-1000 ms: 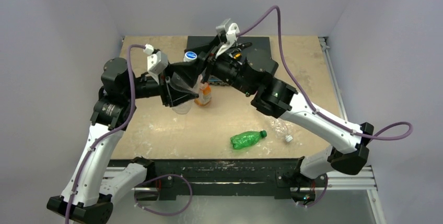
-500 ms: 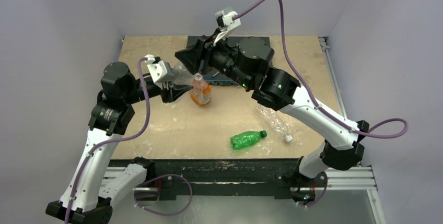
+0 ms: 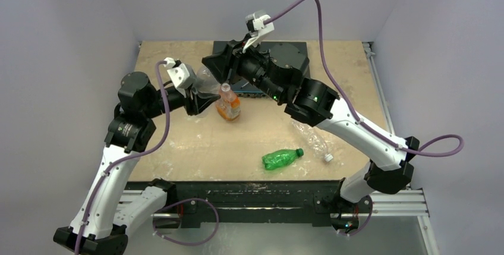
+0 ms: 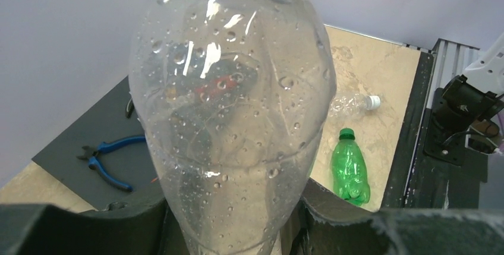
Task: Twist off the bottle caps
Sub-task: Unscrew the bottle cap from the plastic bottle.
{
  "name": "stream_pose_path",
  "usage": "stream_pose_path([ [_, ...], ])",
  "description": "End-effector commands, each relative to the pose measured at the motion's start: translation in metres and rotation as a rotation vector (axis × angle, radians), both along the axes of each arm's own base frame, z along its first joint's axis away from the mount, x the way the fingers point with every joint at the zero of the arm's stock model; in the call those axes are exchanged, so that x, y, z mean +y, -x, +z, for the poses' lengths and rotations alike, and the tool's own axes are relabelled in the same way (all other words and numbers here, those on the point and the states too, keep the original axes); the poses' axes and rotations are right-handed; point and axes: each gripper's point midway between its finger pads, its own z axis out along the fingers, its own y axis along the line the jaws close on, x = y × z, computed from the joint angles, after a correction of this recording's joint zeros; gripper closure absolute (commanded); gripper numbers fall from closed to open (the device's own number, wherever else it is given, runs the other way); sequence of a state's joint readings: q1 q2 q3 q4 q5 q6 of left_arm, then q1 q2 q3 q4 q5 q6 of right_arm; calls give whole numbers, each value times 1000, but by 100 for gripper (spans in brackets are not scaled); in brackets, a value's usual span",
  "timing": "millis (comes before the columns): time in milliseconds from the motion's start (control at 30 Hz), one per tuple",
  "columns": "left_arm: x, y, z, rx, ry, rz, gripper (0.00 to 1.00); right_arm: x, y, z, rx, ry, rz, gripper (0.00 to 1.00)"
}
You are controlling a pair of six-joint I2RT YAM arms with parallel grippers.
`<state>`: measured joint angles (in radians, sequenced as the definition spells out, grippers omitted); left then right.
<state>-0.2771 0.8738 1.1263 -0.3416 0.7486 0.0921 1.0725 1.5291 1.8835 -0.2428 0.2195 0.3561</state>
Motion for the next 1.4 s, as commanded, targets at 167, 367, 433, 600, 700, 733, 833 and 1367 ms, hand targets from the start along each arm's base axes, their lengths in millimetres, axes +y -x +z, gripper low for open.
stream_pose_path([
  [167,-2,3,21,-29,72,2,80,-11,-3,16,-38,-45,-35,84],
  [367,-12,22,34,16,133,-99,80,-4,16,24,-136,-18,88,100],
  [433,-19,38,39,23,134,-194,79,-5,41,36,-243,-16,210,100],
  [600,-30,76,53,136,181,-414,79,-26,98,62,-494,-77,427,100],
  [700,-32,93,63,171,216,-496,79,-31,110,56,-531,-81,511,100],
  [733,-31,97,67,162,223,-509,80,-32,112,54,-532,-80,548,100],
  [833,-31,102,71,159,222,-524,79,-35,119,51,-534,-90,642,100],
  [1367,-1,9,45,-37,91,1,79,-39,10,40,-215,-17,129,10],
])
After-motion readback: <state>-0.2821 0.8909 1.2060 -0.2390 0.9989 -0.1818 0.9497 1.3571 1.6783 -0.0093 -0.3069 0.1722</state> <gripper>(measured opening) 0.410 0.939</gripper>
